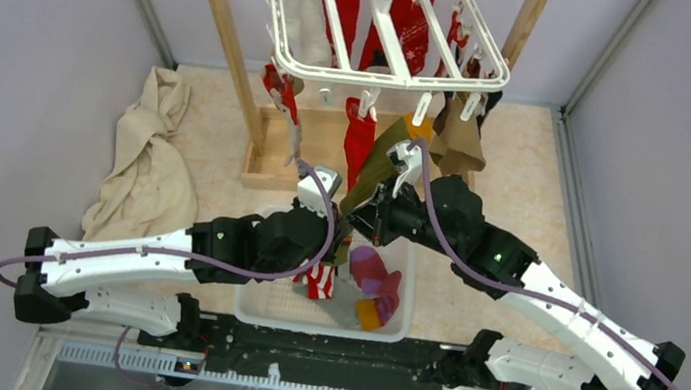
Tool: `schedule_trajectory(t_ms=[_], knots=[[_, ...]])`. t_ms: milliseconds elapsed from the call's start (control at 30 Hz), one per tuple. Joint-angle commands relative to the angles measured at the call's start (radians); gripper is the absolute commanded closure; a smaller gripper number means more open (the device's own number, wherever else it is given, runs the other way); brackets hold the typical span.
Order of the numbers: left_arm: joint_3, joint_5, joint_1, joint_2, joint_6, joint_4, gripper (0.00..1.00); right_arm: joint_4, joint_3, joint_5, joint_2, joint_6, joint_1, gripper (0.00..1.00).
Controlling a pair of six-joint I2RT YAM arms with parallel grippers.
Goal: Remove the socks clipped to the hanger
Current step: Remove the sock from the hanger.
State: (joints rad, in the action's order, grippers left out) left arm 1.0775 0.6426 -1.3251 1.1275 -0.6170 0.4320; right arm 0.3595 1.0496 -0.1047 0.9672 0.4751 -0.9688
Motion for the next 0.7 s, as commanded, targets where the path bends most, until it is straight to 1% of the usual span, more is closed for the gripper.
schedule_trajectory(t_ms=[0,133,167,300,400,500,533,600,667], knots=[[-0.017,0.012,0.0,-0.025,0.001,-0.041,0.97,-0.051,0.034,-0.04,0.006,0.011,-0.019,0.98],[-0.025,0.025,0.0,-0.054,-0.026,-0.023,0.95,-0.044,0.038,-0.027,-0.013,-0.003,-0.019,0.78],[-0.027,0.026,0.001,-0.064,-0.033,-0.017,0.94,-0.044,0.035,-0.016,-0.027,-0.005,-0.019,0.75],[-0.011,0.02,0.01,-0.083,-0.058,0.022,0.93,-0.079,0.005,0.025,-0.095,-0.016,-0.016,0.54],[0.012,0.006,0.032,-0.083,-0.071,0.062,0.93,-0.081,0.003,0.027,-0.122,-0.017,0.018,0.48],[0.024,-0.037,0.074,-0.088,-0.075,0.087,0.92,-0.083,-0.001,-0.023,-0.15,-0.009,0.091,0.41],[0.024,-0.063,0.095,-0.089,-0.077,0.092,0.92,-0.091,-0.007,-0.052,-0.162,-0.004,0.121,0.38],[0.017,-0.143,0.164,-0.093,-0.074,0.093,0.91,-0.104,-0.016,-0.088,-0.182,0.0,0.179,0.28],[-0.006,-0.245,0.247,-0.104,-0.06,0.069,0.91,-0.117,-0.022,-0.121,-0.195,0.002,0.229,0.25]])
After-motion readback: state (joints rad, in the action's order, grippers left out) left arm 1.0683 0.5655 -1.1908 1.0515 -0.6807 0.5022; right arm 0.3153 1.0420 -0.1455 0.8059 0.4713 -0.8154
